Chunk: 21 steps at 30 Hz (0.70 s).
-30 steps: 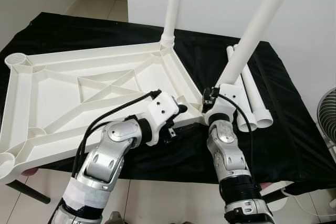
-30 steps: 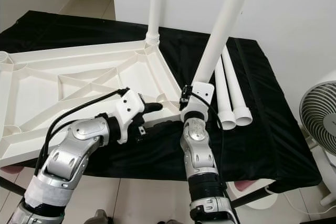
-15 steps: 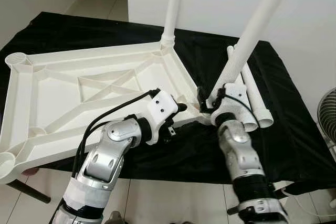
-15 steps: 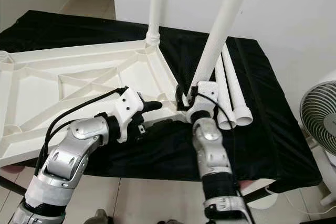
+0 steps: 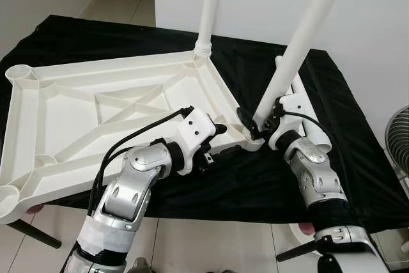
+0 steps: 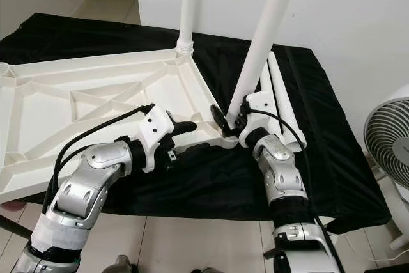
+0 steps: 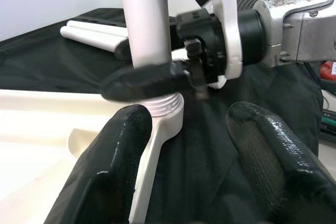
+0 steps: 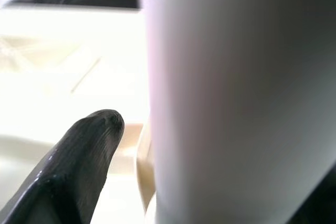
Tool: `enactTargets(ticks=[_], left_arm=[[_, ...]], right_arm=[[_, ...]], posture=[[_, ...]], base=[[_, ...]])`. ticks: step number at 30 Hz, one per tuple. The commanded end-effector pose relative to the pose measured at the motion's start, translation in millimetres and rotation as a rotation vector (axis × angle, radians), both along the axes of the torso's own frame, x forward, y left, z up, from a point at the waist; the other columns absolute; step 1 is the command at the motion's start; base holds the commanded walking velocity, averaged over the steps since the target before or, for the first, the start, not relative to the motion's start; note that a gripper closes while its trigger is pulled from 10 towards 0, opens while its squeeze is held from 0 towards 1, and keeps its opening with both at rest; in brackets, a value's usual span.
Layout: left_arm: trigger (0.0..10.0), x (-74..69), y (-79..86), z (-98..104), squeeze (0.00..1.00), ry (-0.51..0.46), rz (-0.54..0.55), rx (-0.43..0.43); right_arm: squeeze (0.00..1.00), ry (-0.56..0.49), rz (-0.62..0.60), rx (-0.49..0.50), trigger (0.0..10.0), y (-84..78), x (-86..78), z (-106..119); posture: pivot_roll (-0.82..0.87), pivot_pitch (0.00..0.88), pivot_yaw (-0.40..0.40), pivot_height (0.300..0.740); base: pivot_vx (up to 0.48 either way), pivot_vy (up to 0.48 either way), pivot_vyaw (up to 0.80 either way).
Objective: Building children table
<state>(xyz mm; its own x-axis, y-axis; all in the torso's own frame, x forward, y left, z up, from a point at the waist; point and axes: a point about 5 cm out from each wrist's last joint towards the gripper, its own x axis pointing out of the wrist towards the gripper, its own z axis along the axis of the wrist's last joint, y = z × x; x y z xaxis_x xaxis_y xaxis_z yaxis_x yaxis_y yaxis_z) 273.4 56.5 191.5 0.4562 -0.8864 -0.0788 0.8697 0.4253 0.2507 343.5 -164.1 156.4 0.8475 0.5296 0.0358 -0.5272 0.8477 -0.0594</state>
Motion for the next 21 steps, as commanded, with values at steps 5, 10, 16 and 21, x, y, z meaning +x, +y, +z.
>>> enactTargets(ticks=[5,10,16,21], left_arm=[[10.0,6.2,1.3,3,0.00,-0.033,0.124,-0.017],[10.0,5.7,2.2,3,0.00,-0.035,0.125,-0.018],[10.0,4.2,2.0,2,0.00,-0.033,0.124,-0.018],[10.0,3.9,1.9,2,0.00,-0.033,0.124,-0.018]], right_arm=[[0.00,0.057,0.107,-0.044,3.9,-0.5,1.1,-10],[0.00,0.072,0.113,-0.061,0.0,-7.7,4.3,-11],[0.00,0.070,0.027,-0.034,0.0,-13.1,5.9,-12],[0.00,0.073,0.014,-0.036,0.0,-13.5,6.6,-13]], posture=[[0.18,0.050,-0.101,0.740],[0.18,0.046,-0.102,0.740],[0.19,0.041,-0.106,0.740],[0.19,0.041,-0.106,0.740]], base=[[0.000,0.000,0.00],[0.000,0.000,0.00],[0.000,0.000,0.00],[0.000,0.000,0.00]])
